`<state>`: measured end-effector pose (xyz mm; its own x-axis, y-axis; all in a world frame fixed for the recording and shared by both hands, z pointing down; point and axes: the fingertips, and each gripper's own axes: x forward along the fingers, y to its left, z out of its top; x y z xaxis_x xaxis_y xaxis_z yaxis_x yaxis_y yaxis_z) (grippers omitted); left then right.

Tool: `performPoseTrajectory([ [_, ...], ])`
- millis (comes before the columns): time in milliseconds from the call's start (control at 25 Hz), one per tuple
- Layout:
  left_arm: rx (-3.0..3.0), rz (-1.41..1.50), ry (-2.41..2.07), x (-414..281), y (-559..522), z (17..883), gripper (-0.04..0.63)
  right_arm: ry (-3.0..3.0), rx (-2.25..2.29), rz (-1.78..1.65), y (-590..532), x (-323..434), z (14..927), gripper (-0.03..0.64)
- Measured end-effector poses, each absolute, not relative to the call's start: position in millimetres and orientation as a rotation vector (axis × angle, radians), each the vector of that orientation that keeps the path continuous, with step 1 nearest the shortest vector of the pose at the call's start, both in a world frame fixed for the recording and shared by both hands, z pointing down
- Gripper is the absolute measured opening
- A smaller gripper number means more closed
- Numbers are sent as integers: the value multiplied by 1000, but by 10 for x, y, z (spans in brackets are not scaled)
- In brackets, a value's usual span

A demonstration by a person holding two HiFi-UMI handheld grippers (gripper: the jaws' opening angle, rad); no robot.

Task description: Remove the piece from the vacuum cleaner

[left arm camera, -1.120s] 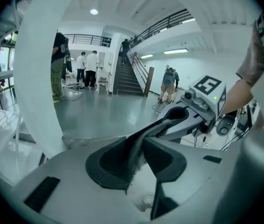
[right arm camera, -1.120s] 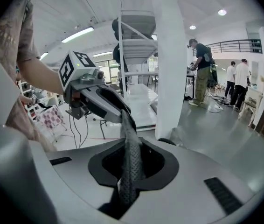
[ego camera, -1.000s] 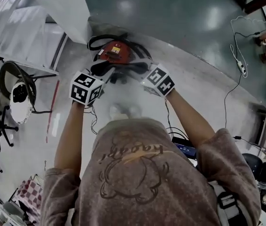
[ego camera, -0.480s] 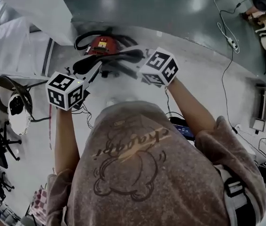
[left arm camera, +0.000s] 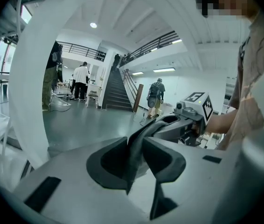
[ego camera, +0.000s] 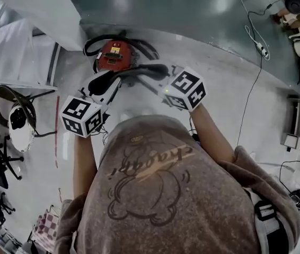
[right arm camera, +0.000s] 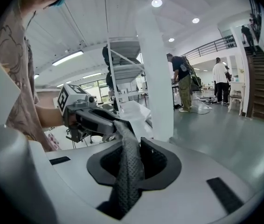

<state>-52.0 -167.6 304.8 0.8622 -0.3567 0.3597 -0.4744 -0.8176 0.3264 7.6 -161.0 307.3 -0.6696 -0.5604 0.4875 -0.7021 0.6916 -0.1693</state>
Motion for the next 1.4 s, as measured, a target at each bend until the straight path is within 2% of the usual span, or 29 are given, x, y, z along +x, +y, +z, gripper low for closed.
performPoseTrajectory([
  [440,2586,412,-689,-565,-1687,3313,101,-2512,993,557,-1620,43,3373,58],
  [1400,2542,411,-774,-702,-1646,3318,100,-2531,972,552,-1596,-85,3410,52],
])
